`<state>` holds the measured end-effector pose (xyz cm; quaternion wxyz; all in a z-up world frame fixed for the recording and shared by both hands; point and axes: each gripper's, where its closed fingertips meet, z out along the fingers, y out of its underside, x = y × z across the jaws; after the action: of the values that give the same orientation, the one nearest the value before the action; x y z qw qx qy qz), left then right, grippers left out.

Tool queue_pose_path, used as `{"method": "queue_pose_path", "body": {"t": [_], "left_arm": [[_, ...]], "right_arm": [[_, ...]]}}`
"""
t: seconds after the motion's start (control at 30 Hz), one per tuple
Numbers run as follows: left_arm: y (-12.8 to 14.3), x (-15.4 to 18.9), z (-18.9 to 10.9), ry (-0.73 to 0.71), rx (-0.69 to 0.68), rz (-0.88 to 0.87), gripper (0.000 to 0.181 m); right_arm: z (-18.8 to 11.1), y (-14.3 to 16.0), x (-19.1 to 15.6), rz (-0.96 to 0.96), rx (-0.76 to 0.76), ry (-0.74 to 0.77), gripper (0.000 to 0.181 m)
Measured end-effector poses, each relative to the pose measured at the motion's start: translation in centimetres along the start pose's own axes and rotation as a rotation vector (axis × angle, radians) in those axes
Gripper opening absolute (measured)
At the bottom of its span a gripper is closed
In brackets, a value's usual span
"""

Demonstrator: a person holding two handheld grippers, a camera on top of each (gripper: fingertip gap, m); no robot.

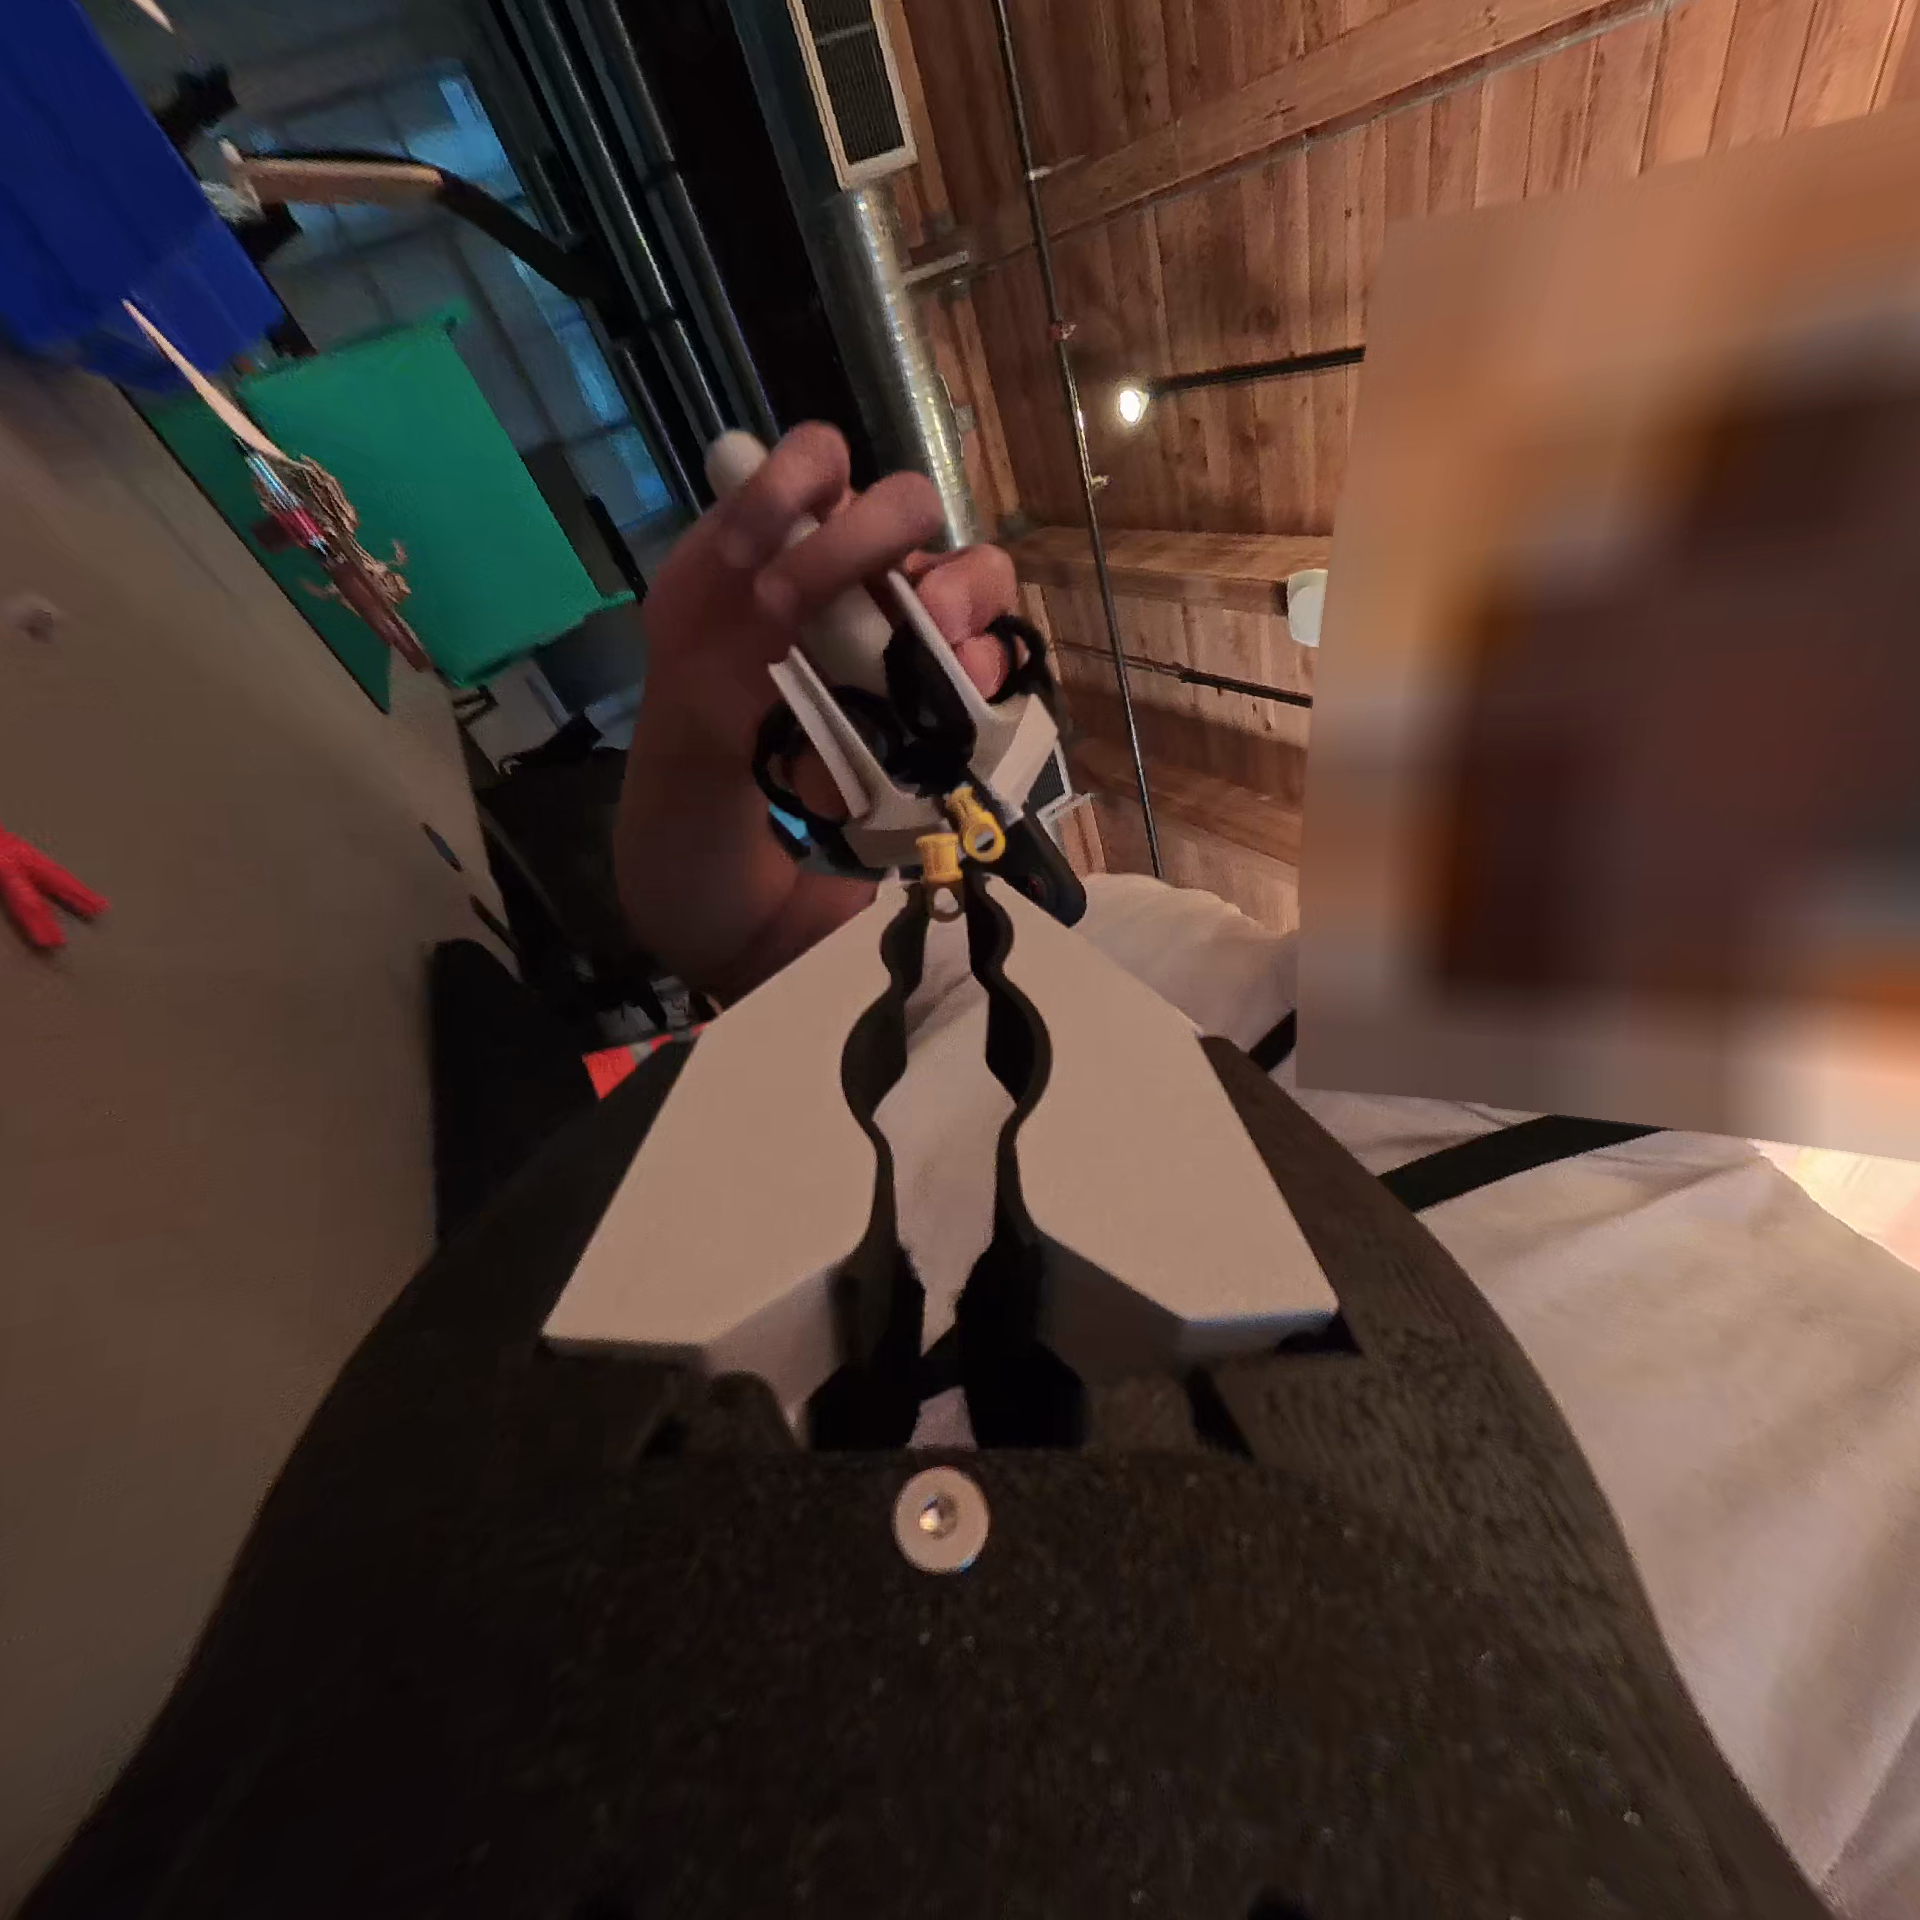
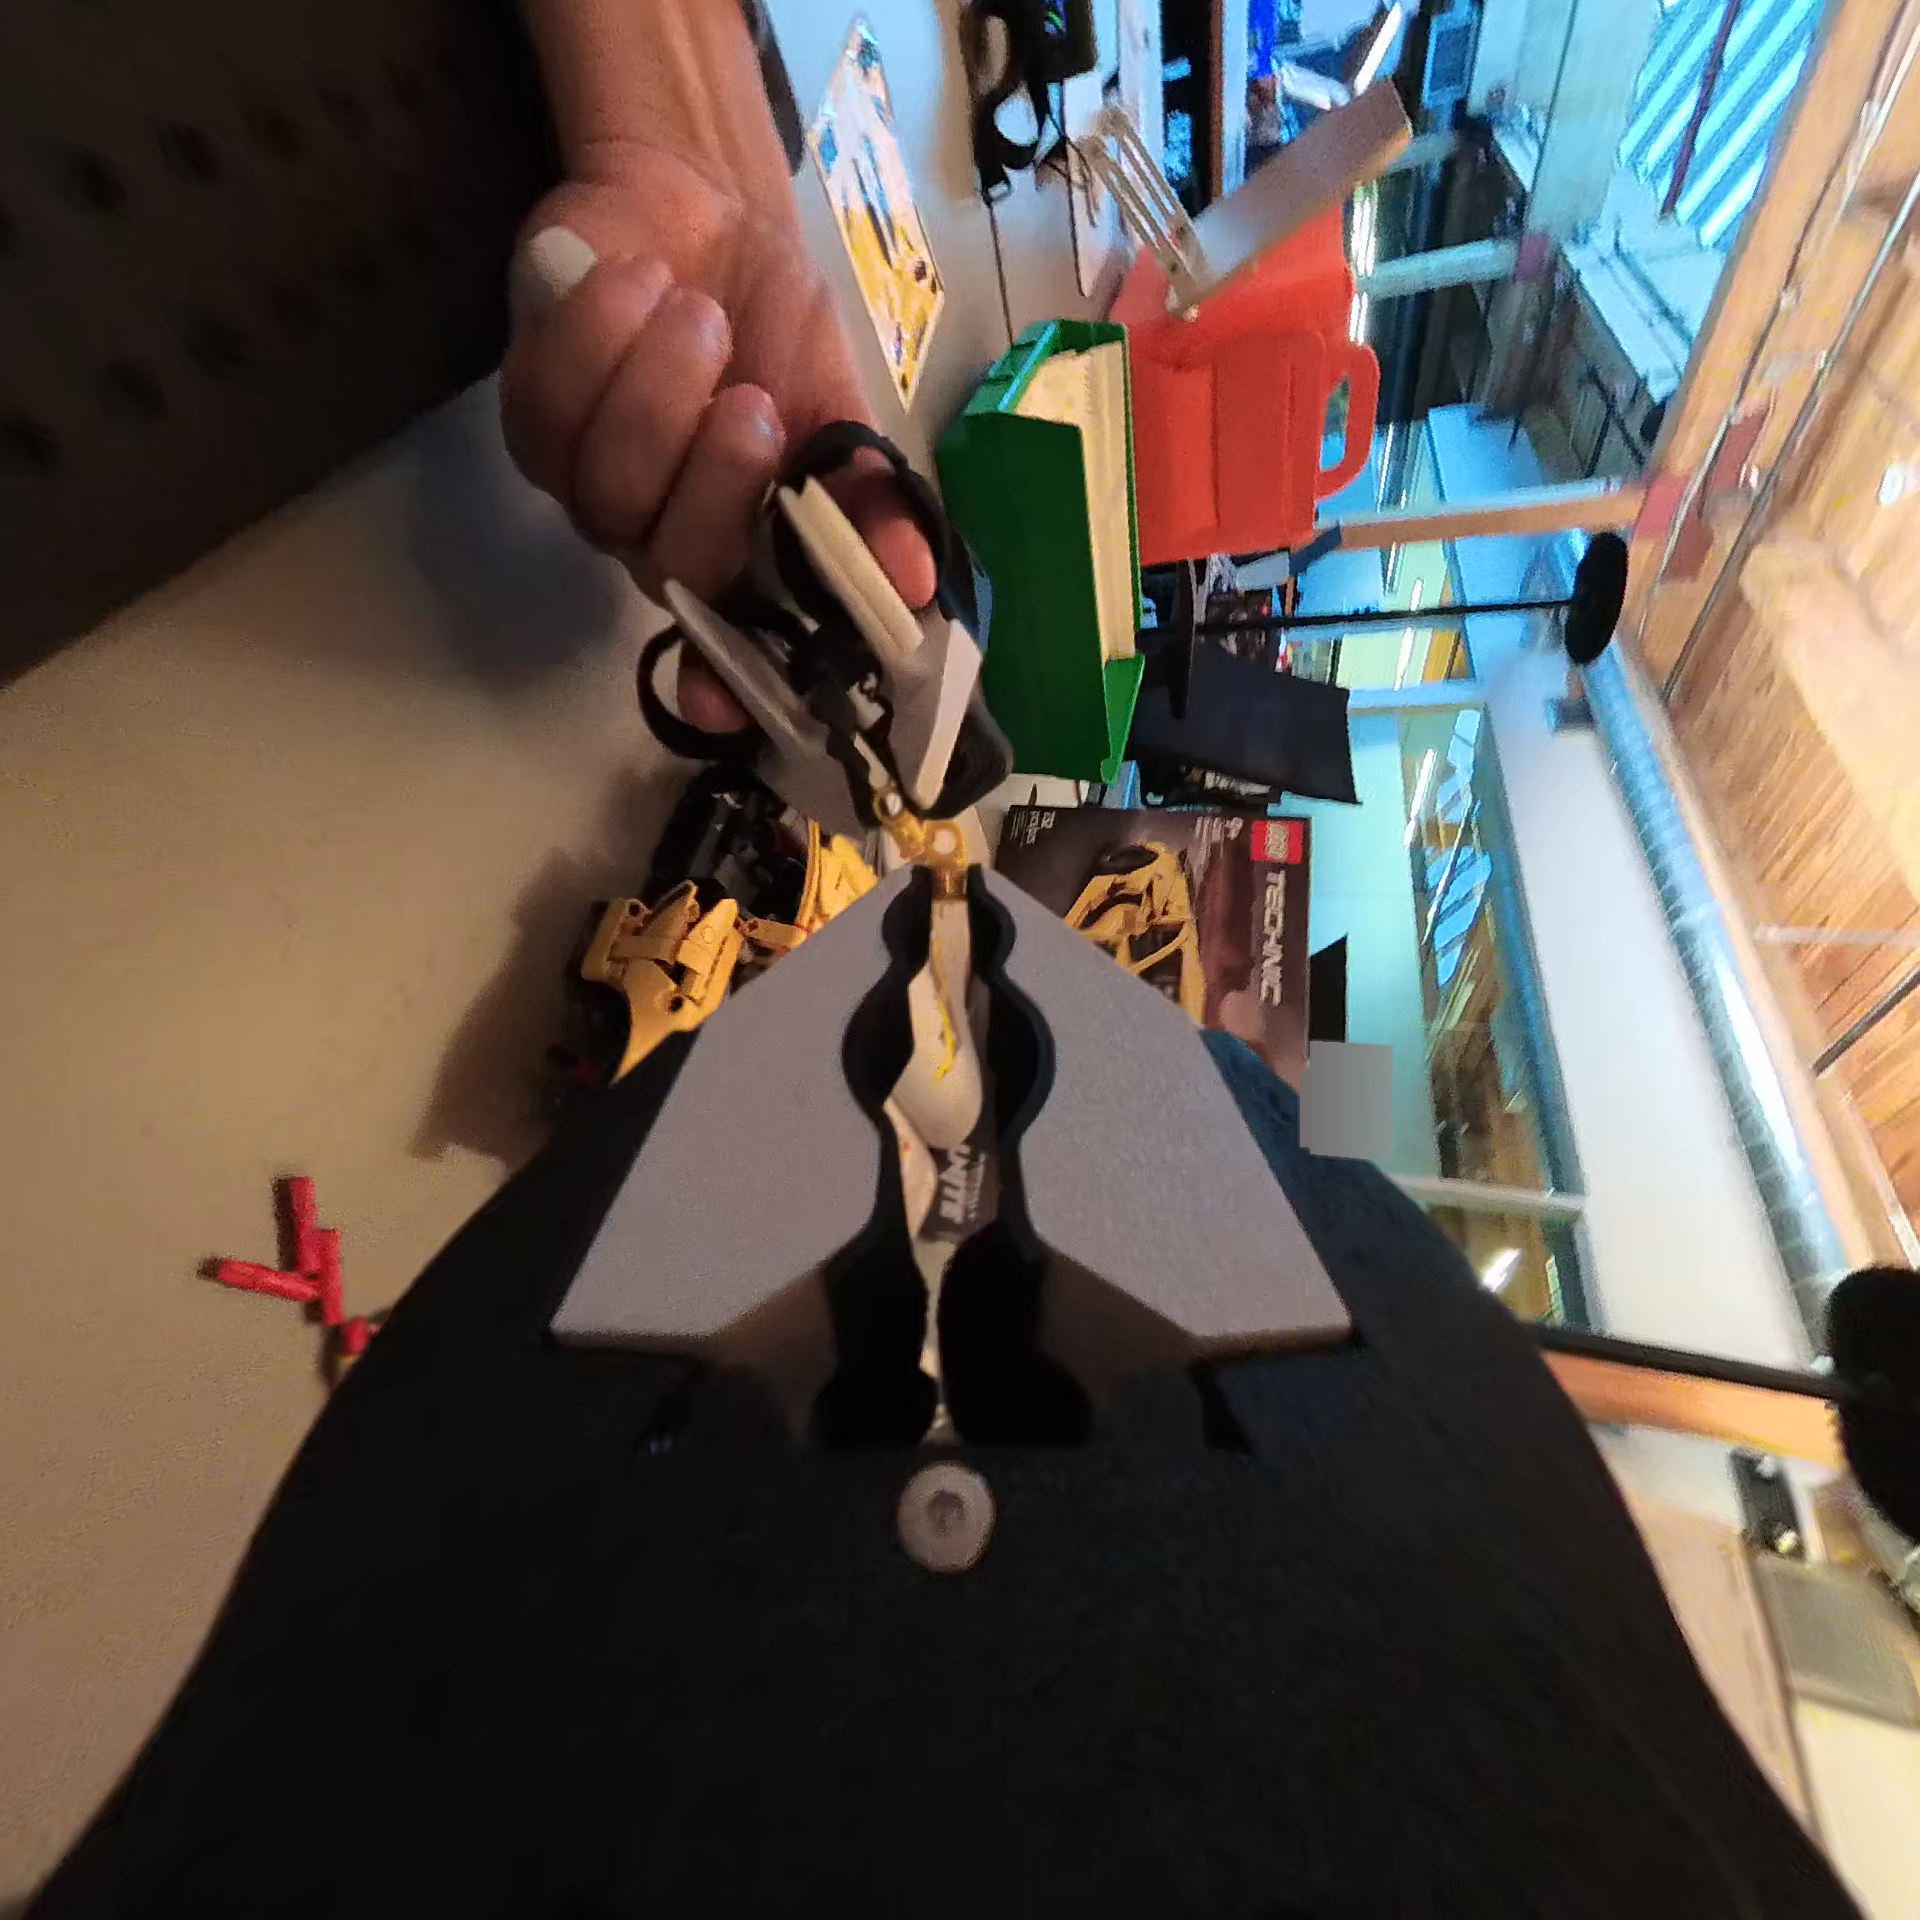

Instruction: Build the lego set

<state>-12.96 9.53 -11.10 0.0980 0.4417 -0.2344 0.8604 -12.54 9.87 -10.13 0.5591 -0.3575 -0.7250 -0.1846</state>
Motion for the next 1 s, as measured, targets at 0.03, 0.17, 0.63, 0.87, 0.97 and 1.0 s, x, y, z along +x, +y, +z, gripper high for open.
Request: {"method": "queue_pose_path", "body": {"t": [0.03,0.17,0.63,0.87,0.97,1.0], "left_arm": [[0.3,0.1,0.2,0.007,-0.016,-0.005,0.007],[1.0,0.8,0.6,0.061,-0.054,-0.034,0.007],[1.8,0.4,0.7,0.067,-0.088,-0.090,0.007],[1.5,-0.8,0.2,-0.021,-0.083,-0.036,0.006],[1.2,-1.0,0.1,-0.055,-0.079,0.016,0.006],[1.0,-1.2,0.1,-0.070,-0.073,0.030,0.006]], "right_arm": [[0.1,-0.2,0.0,-0.033,0.013,-0.010,0.005],[0.4,-0.7,-0.9,-0.143,0.033,-0.076,0.005],[0.3,-1.9,-1.5,-0.277,0.088,-0.138,0.005],[0.8,-0.9,-2.4,-0.219,0.055,-0.151,0.005],[1.0,0.1,-2.1,-0.114,0.026,-0.063,0.007],[1.1,0.7,-2.3,-0.067,-0.004,-0.065,0.012]]}}
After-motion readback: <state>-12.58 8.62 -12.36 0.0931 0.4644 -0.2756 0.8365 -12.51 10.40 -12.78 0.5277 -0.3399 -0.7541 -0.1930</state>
